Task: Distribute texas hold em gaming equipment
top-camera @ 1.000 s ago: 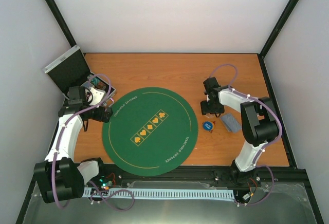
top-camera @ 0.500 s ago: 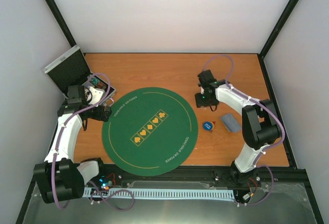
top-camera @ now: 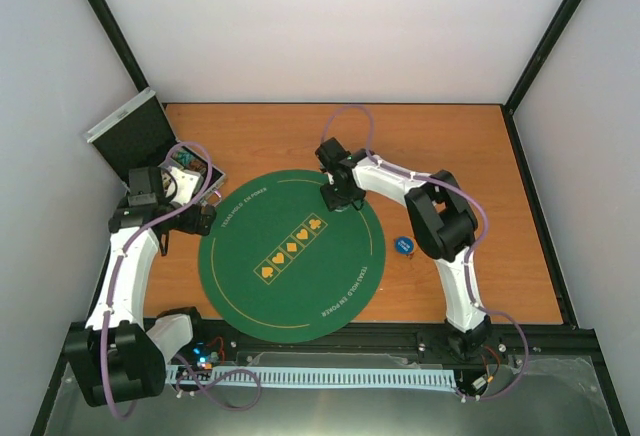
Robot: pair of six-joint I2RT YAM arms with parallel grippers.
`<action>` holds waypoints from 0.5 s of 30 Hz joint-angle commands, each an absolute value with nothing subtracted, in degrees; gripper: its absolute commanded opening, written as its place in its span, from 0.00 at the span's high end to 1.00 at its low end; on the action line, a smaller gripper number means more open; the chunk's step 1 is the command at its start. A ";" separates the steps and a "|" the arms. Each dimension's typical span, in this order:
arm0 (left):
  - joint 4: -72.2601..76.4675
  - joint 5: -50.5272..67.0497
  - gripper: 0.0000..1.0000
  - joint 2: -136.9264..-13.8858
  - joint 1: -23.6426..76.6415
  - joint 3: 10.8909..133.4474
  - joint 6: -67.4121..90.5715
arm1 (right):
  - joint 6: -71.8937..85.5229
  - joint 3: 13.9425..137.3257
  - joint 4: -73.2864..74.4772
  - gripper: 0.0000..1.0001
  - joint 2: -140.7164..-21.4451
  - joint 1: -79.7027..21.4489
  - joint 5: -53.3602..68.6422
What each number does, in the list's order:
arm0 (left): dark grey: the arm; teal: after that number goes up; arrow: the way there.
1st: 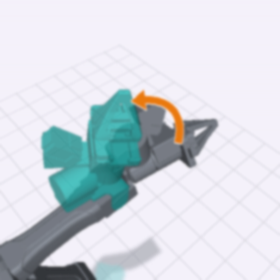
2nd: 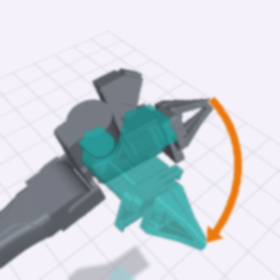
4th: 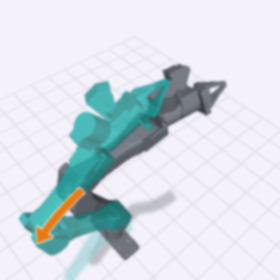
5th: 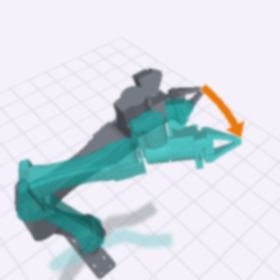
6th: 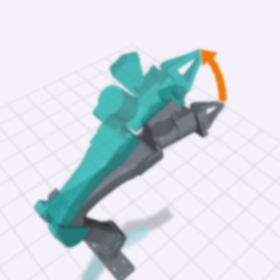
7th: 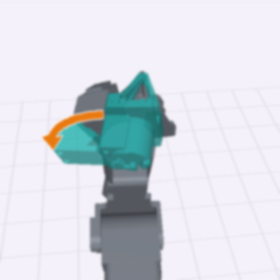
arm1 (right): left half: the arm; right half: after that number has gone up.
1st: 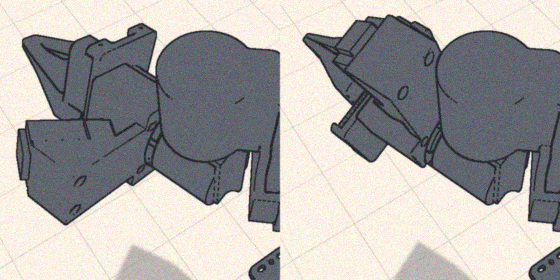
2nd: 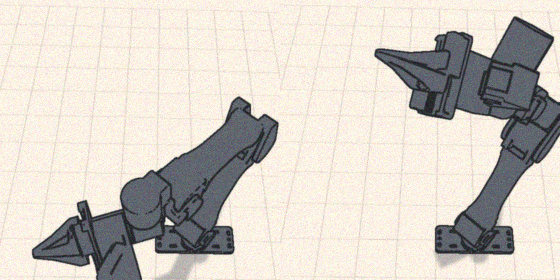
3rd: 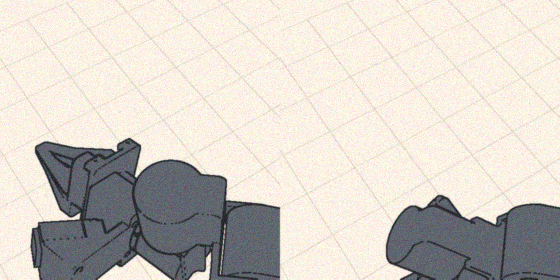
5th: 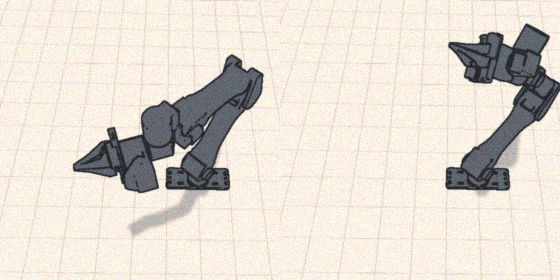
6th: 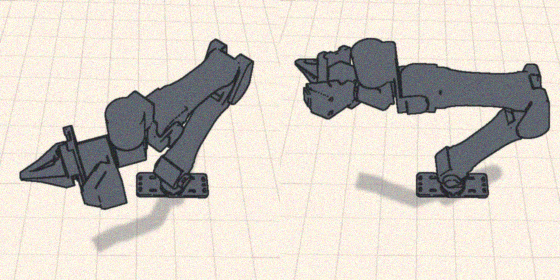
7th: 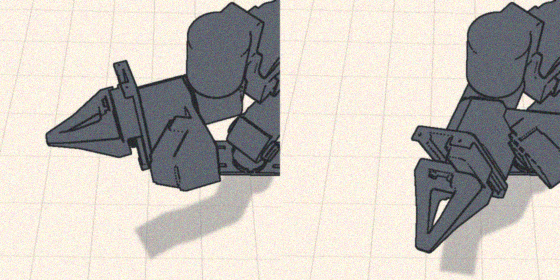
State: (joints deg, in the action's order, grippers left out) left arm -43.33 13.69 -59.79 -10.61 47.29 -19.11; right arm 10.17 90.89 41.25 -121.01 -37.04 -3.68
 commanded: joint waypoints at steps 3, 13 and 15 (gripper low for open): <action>-43.20 13.80 0.00 -58.61 -10.93 46.80 -18.61 | 9.71 95.63 44.51 0.53 -124.61 -37.71 -5.90; -43.01 13.38 0.00 -59.11 -10.97 47.02 -18.38 | 9.89 95.90 45.52 0.00 -121.53 -37.88 -4.78; -42.82 13.27 0.00 -58.84 -10.98 47.07 -18.28 | 9.71 94.27 44.23 0.00 -117.19 -37.97 -2.95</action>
State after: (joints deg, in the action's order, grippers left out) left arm -43.33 13.63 -59.40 -10.61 46.46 -19.07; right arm 9.87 95.29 44.75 -124.27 -37.36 -5.63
